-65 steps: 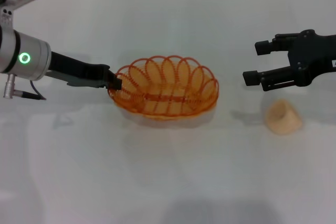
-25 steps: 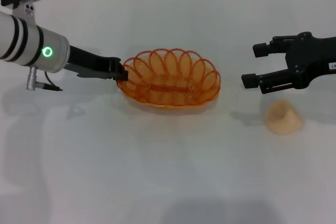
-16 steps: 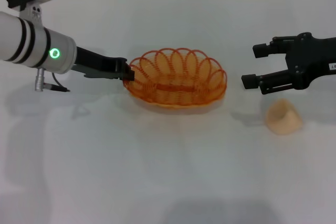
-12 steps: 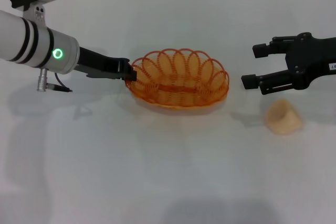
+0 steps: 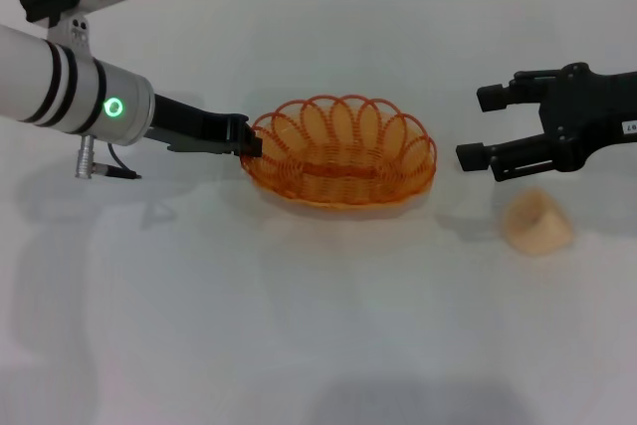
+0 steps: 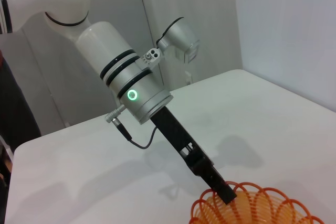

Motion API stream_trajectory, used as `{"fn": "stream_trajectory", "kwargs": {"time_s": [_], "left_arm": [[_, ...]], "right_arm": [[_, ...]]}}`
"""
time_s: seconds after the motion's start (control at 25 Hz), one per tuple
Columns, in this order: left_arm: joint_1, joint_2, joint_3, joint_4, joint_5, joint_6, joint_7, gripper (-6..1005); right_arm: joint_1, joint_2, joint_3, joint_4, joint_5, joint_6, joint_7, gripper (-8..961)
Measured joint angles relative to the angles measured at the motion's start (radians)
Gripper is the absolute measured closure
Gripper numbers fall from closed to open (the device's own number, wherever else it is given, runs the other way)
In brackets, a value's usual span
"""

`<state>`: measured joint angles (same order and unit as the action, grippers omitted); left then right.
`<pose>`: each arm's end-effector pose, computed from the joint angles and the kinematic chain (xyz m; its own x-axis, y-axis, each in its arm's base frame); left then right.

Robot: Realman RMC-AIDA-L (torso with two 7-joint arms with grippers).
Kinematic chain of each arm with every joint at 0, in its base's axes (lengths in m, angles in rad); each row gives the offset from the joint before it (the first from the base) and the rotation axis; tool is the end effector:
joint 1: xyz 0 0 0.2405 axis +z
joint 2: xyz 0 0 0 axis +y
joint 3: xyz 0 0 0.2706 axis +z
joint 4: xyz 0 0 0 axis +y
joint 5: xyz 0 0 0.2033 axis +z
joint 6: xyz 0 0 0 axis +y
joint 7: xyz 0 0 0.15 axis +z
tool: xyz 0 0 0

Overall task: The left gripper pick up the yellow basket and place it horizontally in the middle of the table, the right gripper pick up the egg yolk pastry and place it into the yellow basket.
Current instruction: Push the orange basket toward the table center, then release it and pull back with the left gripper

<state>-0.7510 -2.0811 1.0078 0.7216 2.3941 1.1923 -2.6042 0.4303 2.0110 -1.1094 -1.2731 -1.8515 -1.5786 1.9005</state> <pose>-0.2401 0.4022 -0.0456 0.3411 0.9126 0.2255 0.9285 -0.2896 -0.2324 0.1907 0.3365 0.0392 0.8927 -0.2873 -0.3473 -0.3549 -0.9231 -0.1484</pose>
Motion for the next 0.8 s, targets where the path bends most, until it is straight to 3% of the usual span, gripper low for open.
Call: {"fn": "stream_trajectory", "kwargs": {"time_s": [0.8], "left_arm": [[-0.008,0.002,0.010,-0.002,-0.012,0.006,0.003,909]], "right_arm": [[0.009,0.000,-0.002,0.000,0.000,0.000,0.000,118]]}}
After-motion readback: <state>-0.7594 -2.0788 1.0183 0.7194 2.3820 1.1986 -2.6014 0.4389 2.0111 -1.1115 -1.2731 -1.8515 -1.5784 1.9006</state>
